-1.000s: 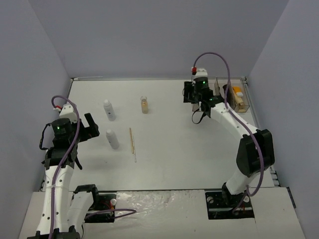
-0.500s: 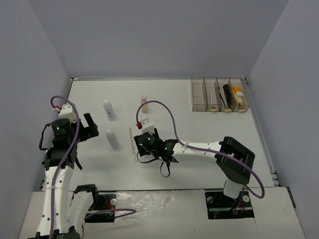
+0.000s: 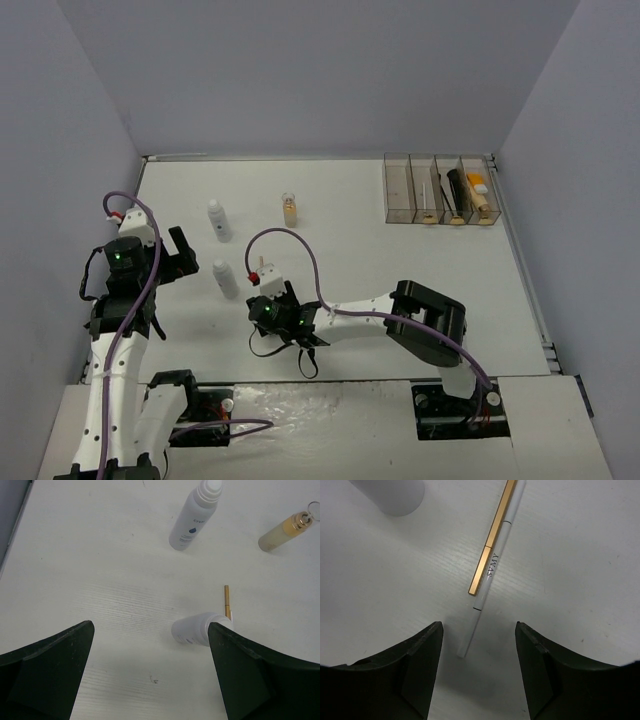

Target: Organize the makeup

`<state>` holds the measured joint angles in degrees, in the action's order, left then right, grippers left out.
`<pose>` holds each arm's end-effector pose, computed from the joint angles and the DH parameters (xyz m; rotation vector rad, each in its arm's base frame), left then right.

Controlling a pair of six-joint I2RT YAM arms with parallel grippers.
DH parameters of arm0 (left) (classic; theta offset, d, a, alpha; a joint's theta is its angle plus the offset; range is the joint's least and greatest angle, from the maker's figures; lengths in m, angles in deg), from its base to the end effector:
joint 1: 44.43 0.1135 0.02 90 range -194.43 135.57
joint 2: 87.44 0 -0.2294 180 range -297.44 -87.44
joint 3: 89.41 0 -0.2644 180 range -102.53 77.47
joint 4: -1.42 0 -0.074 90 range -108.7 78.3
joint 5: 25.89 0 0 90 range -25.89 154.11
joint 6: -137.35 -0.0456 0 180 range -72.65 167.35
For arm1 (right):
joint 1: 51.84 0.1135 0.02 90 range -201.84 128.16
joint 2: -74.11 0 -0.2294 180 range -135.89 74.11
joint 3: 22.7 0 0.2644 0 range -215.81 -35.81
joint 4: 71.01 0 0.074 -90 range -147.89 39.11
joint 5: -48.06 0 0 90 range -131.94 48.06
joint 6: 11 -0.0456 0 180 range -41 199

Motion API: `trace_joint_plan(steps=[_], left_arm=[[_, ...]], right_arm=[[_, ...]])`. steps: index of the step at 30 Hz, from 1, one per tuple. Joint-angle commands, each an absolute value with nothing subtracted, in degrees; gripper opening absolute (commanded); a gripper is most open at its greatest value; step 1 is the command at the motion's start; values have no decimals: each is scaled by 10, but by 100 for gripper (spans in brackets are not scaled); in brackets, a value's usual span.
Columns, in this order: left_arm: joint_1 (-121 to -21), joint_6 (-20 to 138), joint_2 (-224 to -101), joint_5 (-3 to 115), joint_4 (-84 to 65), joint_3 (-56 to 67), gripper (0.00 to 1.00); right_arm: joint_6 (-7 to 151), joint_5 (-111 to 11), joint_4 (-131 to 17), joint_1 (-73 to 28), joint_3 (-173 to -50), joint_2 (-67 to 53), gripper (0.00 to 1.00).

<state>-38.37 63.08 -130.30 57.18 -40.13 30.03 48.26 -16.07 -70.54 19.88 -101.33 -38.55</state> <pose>0.2122 0.0170 0.3017 -0.2990 1.9685 -0.2292 0.1514 0.3947 0.1121 -0.5077 2.0987 0.5710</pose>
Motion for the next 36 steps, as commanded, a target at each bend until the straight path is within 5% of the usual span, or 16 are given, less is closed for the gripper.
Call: trace_joint_plan(steps=[1, 14, 26, 31, 36], left_arm=[[-386, 635, -1307, 579, -376, 280, 97], [-386, 635, -1306, 580, -377, 280, 97], [-386, 635, -1306, 580, -377, 280, 97], [-386, 635, -1306, 580, -376, 279, 97], [-386, 635, -1309, 579, -377, 279, 97]], right_arm=[[459, -102, -705, 199, -1038, -391, 53], [414, -89, -679, 163, -953, -352, 23], [445, -126, -675, 104, -846, -262, 8], [480, -143, -670, 91, -842, -260, 10], [471, -145, -670, 61, -842, -261, 25]])
